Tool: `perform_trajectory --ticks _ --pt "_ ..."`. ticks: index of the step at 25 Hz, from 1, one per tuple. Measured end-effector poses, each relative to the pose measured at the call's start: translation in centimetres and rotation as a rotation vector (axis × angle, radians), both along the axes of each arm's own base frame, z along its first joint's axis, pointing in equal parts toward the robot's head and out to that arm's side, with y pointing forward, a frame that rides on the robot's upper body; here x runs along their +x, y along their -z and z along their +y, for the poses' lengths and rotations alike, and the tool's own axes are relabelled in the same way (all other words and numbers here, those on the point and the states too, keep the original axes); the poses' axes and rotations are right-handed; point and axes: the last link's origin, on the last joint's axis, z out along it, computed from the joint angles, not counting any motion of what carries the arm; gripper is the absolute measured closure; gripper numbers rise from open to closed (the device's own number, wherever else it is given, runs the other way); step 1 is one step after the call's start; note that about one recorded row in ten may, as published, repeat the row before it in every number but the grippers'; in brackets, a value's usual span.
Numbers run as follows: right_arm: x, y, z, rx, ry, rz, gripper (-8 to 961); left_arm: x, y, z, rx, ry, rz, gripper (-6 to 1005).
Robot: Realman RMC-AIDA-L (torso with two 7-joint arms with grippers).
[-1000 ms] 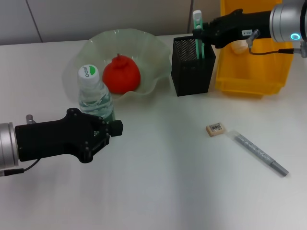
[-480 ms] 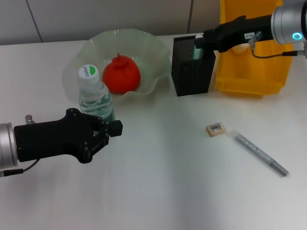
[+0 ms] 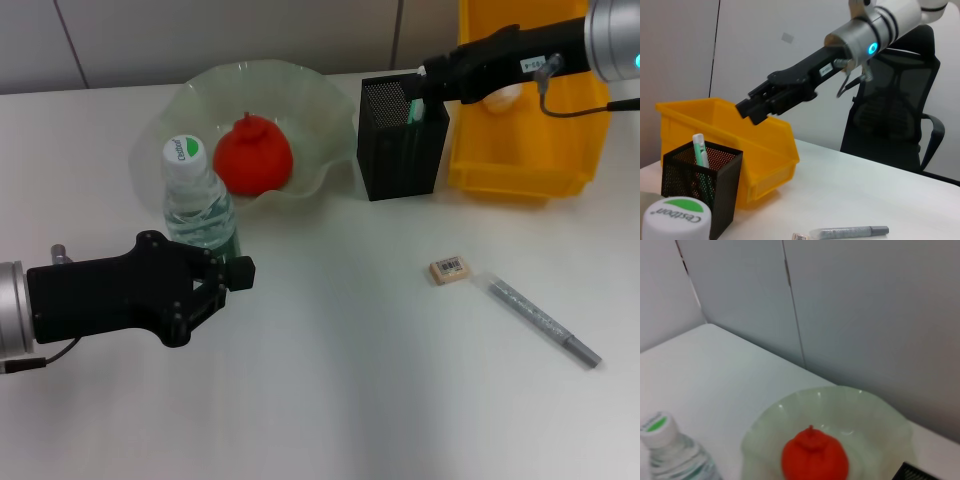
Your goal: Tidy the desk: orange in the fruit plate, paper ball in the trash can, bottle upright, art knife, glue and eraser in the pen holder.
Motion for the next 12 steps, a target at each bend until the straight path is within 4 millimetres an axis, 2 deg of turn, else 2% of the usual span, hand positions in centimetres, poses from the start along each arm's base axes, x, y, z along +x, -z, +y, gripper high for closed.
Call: perform_trajectory --ticks 6,10,12 --pt "-0.5 -0.5 -1.6 -0.095 0.115 -0.062 529 0.1 0.0 0.0 -0.006 0.003 -0.003 994" --pt "-1.0 -0.6 -3.4 -0.236 0.173 -0.117 531 0.0 0.1 -0.1 -0.006 0.004 -0.004 994" --pt "-0.5 -0.6 -3.8 -0.277 0.195 -0.154 532 0.0 0.1 -0.1 -0.006 0.003 -0.004 994"
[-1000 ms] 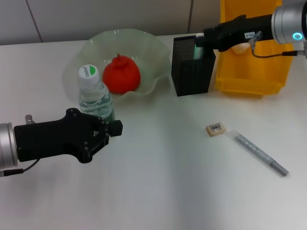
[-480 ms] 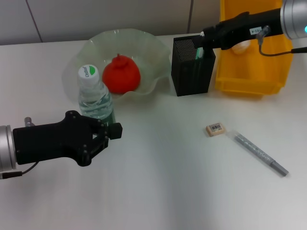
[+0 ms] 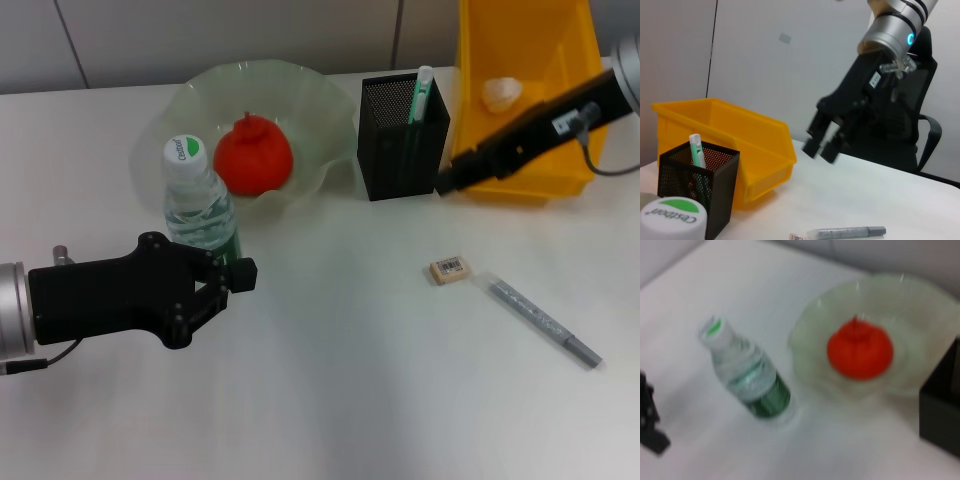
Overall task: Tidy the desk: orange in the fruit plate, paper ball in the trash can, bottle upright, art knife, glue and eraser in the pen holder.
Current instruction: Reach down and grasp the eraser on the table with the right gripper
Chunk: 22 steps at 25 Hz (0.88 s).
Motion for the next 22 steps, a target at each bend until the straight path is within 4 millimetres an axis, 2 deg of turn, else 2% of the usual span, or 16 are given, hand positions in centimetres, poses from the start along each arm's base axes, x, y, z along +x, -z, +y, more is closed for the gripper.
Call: perform_trajectory --ticks 2,5,6,8,14,22 --pt "0.3 0.1 0.0 -0.015 0.006 -0.015 533 0.0 0.0 0.0 0.0 0.0 0.0 994" --pt "2.2 0.7 -0.2 -0.088 0.016 -0.076 534 0.0 0.1 -0.1 -0.001 -0.002 -0.002 994" --pt "2.2 0.7 -0.2 -0.088 0.016 -0.076 534 0.0 0.1 -0.1 -0.001 -0.002 -0.002 994" --pt "3.5 1.2 -0.2 -0.134 -0.01 -0.127 540 -0.1 0.1 -0.1 -0.001 -0.004 -0.002 994" --pt "5.5 2.2 0.6 -0.216 -0.113 -0.245 577 -0.4 0.4 -0.5 -0.017 -0.021 -0.014 994" --pt "6.0 2.2 1.9 -0.201 -0.242 -0.328 587 -0.4 0.4 -0.5 -0.012 -0.033 -0.042 994"
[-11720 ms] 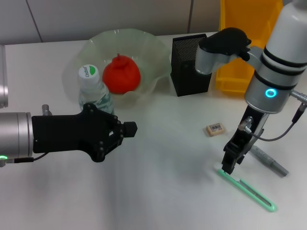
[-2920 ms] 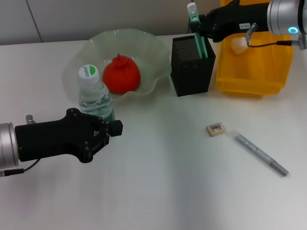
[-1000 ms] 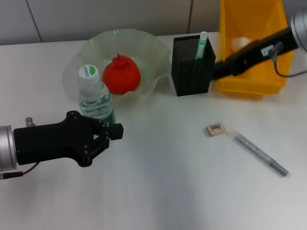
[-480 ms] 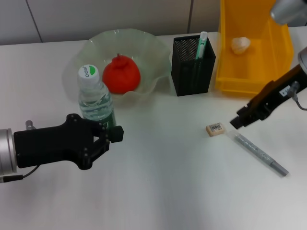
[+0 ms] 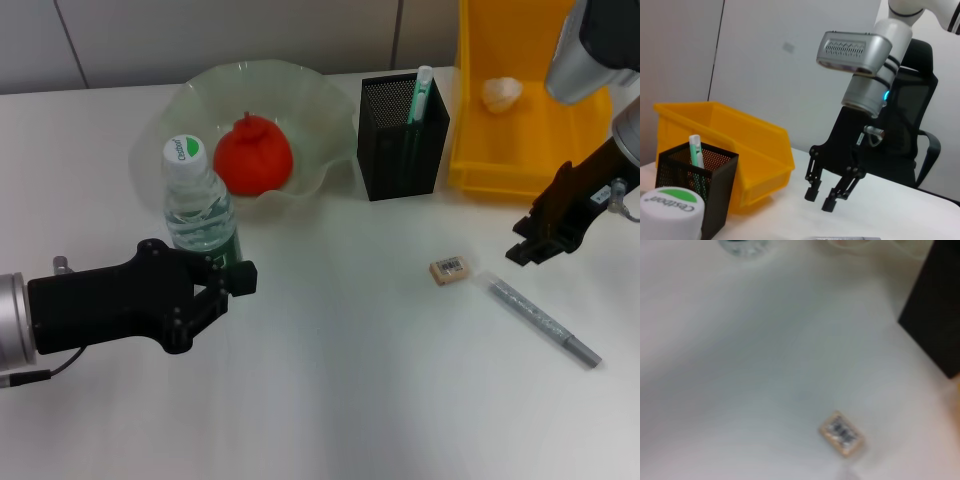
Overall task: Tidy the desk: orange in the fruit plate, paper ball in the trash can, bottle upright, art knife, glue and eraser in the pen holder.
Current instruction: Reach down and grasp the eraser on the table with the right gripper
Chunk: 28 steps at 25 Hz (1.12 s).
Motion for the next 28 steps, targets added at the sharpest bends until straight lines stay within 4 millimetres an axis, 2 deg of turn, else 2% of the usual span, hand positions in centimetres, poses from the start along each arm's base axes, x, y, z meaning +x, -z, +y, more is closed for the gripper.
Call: perform_trajectory --ticks 5,10,15,28 --pt "0.7 0.6 1.2 -0.014 -0.045 -0.085 581 -0.2 -0.2 -0.2 0.013 -0.01 -0.018 994" --pt "0.2 1.4 1.5 -0.034 -0.089 -0.092 575 -0.3 -0.2 -0.1 0.017 -0.015 -0.017 994" --pt "-0.6 1.9 2.0 -0.035 -0.14 -0.065 401 -0.3 -0.2 0.1 0.024 -0.019 -0.018 994" --pt "-3.0 3.8 2.2 -0.097 -0.18 -0.021 401 -0.8 -0.6 0.4 0.049 -0.028 -0.024 994"
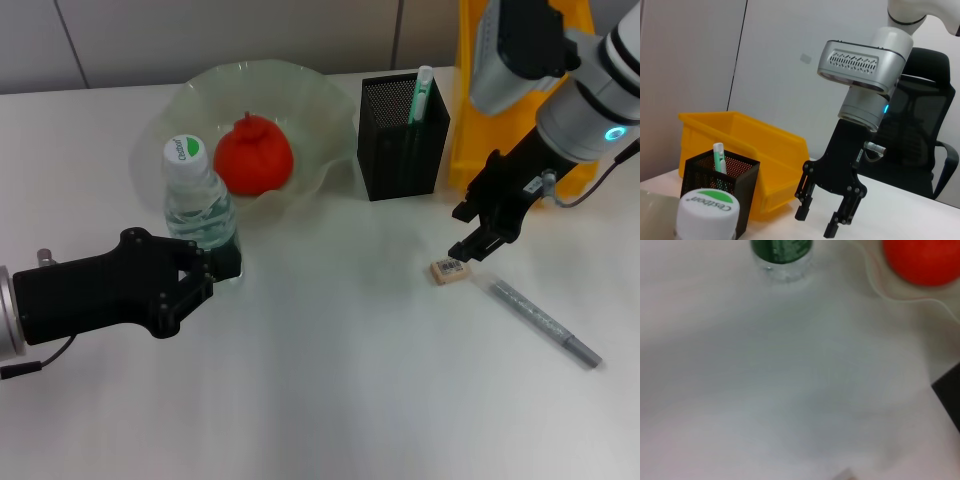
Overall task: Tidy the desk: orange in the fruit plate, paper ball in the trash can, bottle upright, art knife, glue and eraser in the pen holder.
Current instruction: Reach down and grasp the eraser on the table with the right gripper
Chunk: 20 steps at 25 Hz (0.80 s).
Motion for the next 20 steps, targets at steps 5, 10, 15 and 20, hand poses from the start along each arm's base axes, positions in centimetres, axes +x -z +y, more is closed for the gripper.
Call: perform_trajectory --ticks 5,10,15,20 --pt "-0.4 0.8 -0.3 -0.026 -0.01 -0.006 400 0.0 0.0 0.0 0.004 0.003 0.001 994" --pt "-0.3 1.4 -0.6 -0.049 0.007 -0.006 400 -0.2 -0.1 0.0 0.009 0.0 -0.001 994" --pt "-0.2 1.8 -0.9 -0.06 0.029 -0.009 400 -0.2 -0.1 0.0 0.011 0.006 0.0 994" --pt "0.0 2.0 -1.0 -0.055 0.043 -0.03 401 -0.2 -0.1 0.0 0.012 0.009 0.001 994"
